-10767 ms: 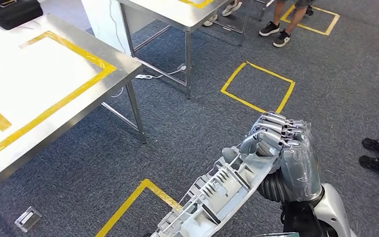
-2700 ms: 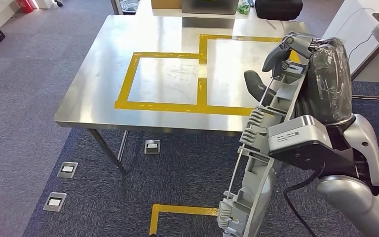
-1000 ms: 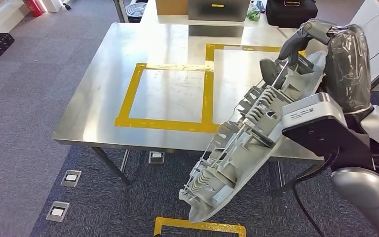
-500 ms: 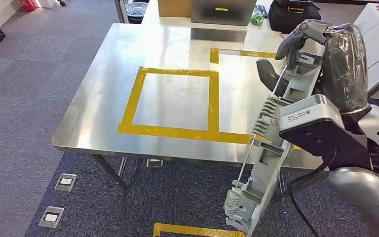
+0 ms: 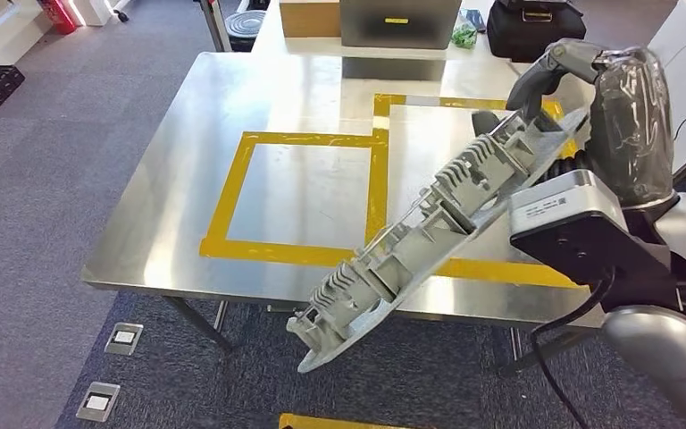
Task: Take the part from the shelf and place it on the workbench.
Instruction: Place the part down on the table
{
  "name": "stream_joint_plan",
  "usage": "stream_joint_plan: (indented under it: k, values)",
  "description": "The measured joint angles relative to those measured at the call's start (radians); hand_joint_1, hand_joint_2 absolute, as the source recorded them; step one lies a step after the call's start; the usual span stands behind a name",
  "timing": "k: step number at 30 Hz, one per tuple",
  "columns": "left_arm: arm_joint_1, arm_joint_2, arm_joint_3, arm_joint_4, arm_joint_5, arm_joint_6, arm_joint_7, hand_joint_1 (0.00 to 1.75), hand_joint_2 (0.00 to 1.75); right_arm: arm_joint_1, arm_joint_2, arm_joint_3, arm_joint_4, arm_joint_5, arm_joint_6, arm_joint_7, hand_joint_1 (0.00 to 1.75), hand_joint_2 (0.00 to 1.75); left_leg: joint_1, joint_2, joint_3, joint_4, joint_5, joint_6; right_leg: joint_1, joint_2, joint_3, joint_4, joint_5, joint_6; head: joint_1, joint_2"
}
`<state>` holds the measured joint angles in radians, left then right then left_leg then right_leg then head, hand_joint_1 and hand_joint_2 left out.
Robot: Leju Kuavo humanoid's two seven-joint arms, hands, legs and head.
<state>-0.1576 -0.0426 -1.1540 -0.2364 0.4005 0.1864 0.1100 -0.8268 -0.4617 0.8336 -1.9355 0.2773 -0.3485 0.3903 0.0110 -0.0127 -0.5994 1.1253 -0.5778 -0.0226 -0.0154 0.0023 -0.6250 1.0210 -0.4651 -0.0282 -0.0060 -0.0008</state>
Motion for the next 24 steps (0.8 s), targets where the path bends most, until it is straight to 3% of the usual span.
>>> stream_joint_plan:
  k: [2,3,4,6,8,9,12,14,17,18,19,20,22,23,24]
  values:
    - [0.001,0.0,0.0,0.0,0.0,0.0,0.0,0.0,1.75,0.003,0.0,0.002,0.001,0.0,0.001,0.0,1.75,1.75,0.002,0.0,-0.071,0.128,-0.039,-0.004,0.001,-0.001,0.012,0.0,-0.01,-0.004,-0.007,0.0]
    - [0.002,0.0,0.0,0.0,-0.001,0.0,0.0,0.0,1.75,0.005,0.0,0.002,0.003,0.001,0.002,0.0,1.75,1.75,0.002,0.0,-0.099,0.167,-0.037,-0.004,0.001,0.001,0.02,0.0,-0.016,-0.004,-0.009,0.0]
    - [0.003,0.0,0.0,0.0,-0.001,-0.001,0.0,0.0,1.75,0.006,0.0,0.003,0.004,0.001,0.003,0.0,1.75,1.75,0.002,0.0,-0.112,0.17,-0.013,-0.003,0.002,0.002,0.029,0.0,-0.023,-0.004,-0.01,0.0]
    - [0.004,0.001,0.0,0.0,-0.002,-0.001,0.0,0.0,1.75,0.005,0.0,0.003,0.005,0.002,0.004,0.0,1.75,1.75,0.001,0.0,-0.092,0.076,0.081,0.005,0.003,0.005,0.053,0.0,-0.039,-0.001,-0.014,0.0]
    - [0.003,0.001,0.0,0.0,-0.003,-0.001,0.0,0.0,1.75,0.001,0.0,0.003,0.005,0.001,0.005,0.0,1.75,1.75,-0.006,0.001,-0.055,-0.021,0.142,0.018,0.004,0.007,0.07,-0.002,-0.052,0.006,-0.014,0.0]
    - [0.003,0.001,0.0,0.0,-0.003,-0.001,0.001,0.0,1.75,0.0,0.0,0.003,0.006,0.001,0.005,0.0,1.75,1.75,-0.009,0.001,-0.043,-0.047,0.147,0.024,0.004,0.007,0.073,-0.003,-0.055,0.012,-0.015,0.0]
    - [0.001,0.002,0.0,0.0,-0.003,-0.001,0.003,0.0,1.75,-0.001,0.0,0.002,0.006,-0.001,0.006,0.0,1.75,1.75,-0.01,0.001,-0.026,-0.077,0.124,0.039,0.003,0.004,0.066,-0.004,-0.06,0.028,-0.017,0.0]
    - [0.0,0.001,0.0,0.0,-0.004,-0.001,0.003,0.0,1.75,-0.004,0.0,-0.001,0.005,0.0,0.006,0.0,1.75,1.75,-0.003,0.0,-0.014,-0.101,0.114,0.047,0.004,0.002,0.043,0.036,-0.082,0.038,-0.01,0.0]
    - [0.001,-0.001,0.0,0.0,-0.004,-0.001,0.003,0.0,1.75,-0.001,-0.001,0.001,0.007,0.0,0.006,0.0,1.75,1.75,0.001,0.0,-0.004,-0.109,0.105,0.054,0.001,0.002,-0.06,0.212,-0.147,0.048,0.003,0.0]
    - [0.004,-0.001,0.0,0.0,-0.004,-0.001,0.003,0.0,1.75,0.004,-0.001,0.003,0.009,0.0,0.006,0.0,1.75,1.75,0.001,0.0,0.002,-0.109,0.101,0.054,0.001,0.002,-0.09,0.256,-0.149,0.049,0.005,0.0]
    - [0.006,0.0,0.0,0.0,-0.004,-0.001,0.003,0.0,1.75,0.008,-0.001,0.005,0.011,0.0,0.007,0.0,1.75,1.75,0.001,-0.001,0.009,-0.109,0.095,0.053,0.0,0.001,-0.106,0.267,-0.13,0.05,0.007,0.0]
    - [0.008,0.0,0.0,0.0,-0.004,-0.001,0.003,0.0,1.75,0.01,-0.001,0.006,0.013,0.0,0.007,0.0,1.75,1.75,0.001,-0.001,0.019,-0.109,0.088,0.051,0.0,0.001,-0.105,0.239,-0.089,0.049,0.008,0.0]
    - [0.008,-0.001,0.0,0.0,-0.004,-0.001,0.003,0.0,1.75,0.008,-0.001,0.008,0.015,0.0,0.007,0.0,1.75,1.75,0.001,-0.003,0.037,-0.11,0.074,0.045,0.001,0.0,-0.07,0.119,0.008,0.043,0.011,0.0]
    - [0.007,-0.002,0.0,0.0,-0.004,-0.001,0.003,0.0,1.75,0.006,-0.001,0.009,0.015,0.0,0.007,0.0,1.75,1.75,0.0,-0.003,0.042,-0.109,0.068,0.041,0.003,0.0,-0.052,0.067,0.035,0.04,0.012,0.0]
    - [0.006,-0.002,0.0,0.0,-0.004,-0.001,0.003,0.0,1.75,0.005,-0.001,0.01,0.015,-0.001,0.007,0.0,1.75,1.75,-0.001,-0.004,0.043,-0.109,0.065,0.036,0.006,0.0,-0.038,0.031,0.04,0.035,0.014,0.0]
